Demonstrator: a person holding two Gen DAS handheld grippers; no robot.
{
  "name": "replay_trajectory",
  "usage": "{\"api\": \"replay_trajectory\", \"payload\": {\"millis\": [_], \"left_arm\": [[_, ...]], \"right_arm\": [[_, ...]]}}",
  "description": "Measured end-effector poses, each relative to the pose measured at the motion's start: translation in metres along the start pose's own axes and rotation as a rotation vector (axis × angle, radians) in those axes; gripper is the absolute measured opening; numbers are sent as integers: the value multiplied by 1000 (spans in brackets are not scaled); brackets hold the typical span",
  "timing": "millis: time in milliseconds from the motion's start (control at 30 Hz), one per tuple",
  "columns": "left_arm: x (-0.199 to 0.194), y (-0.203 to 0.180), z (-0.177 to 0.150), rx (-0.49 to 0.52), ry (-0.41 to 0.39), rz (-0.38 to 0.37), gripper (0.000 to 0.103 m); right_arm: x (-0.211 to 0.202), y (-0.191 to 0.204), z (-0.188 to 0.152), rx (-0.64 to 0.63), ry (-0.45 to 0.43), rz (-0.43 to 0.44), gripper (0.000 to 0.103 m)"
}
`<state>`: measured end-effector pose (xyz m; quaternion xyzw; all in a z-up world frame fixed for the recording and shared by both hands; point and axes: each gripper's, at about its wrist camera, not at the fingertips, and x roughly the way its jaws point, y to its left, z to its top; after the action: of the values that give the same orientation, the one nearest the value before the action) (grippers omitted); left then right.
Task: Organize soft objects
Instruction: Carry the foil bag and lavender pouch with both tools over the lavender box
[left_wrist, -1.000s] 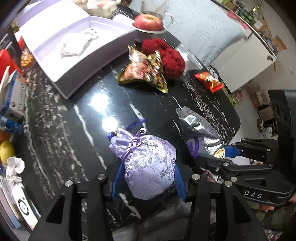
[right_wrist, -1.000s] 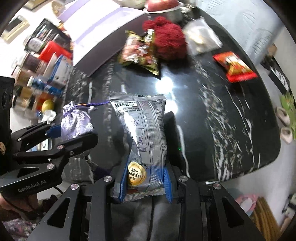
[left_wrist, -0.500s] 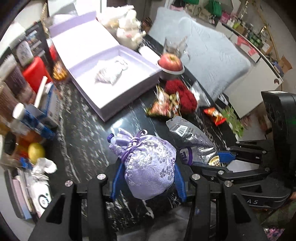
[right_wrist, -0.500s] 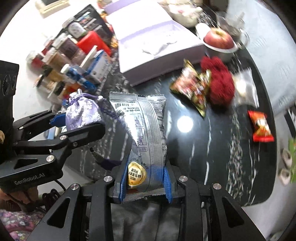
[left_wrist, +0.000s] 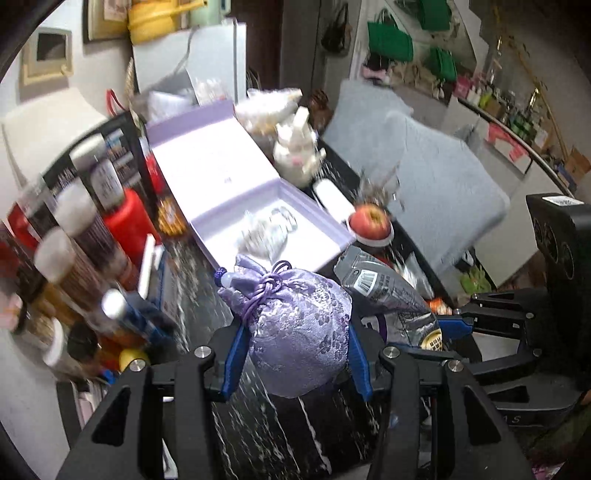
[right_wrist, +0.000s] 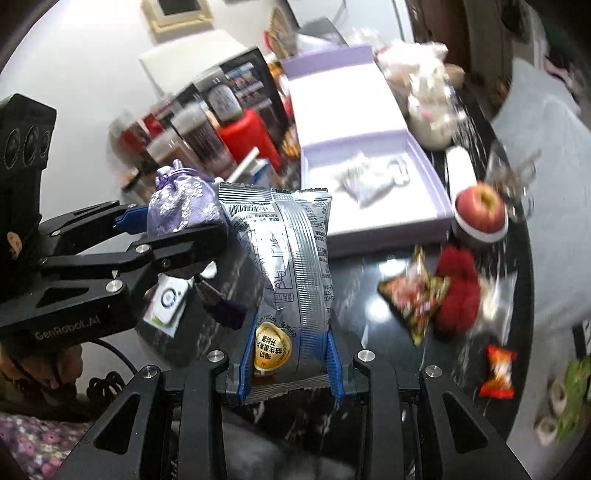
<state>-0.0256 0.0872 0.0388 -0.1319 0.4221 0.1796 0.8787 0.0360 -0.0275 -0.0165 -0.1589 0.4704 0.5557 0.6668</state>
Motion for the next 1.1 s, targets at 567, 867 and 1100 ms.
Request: {"api": "replay_trajectory", "payload": {"millis": [567, 867, 1100], "left_arm": [[-18, 36, 85, -25, -179, 78, 47], [15, 55, 129, -30, -181, 86, 47], [63, 72, 161, -41, -136, 75, 47]], "right_arm": [[-22, 2, 106, -142, -147, 15, 32], [-6, -19, 157, -143, -167, 16, 32], [21, -49, 192, -111, -152, -4, 32]]}}
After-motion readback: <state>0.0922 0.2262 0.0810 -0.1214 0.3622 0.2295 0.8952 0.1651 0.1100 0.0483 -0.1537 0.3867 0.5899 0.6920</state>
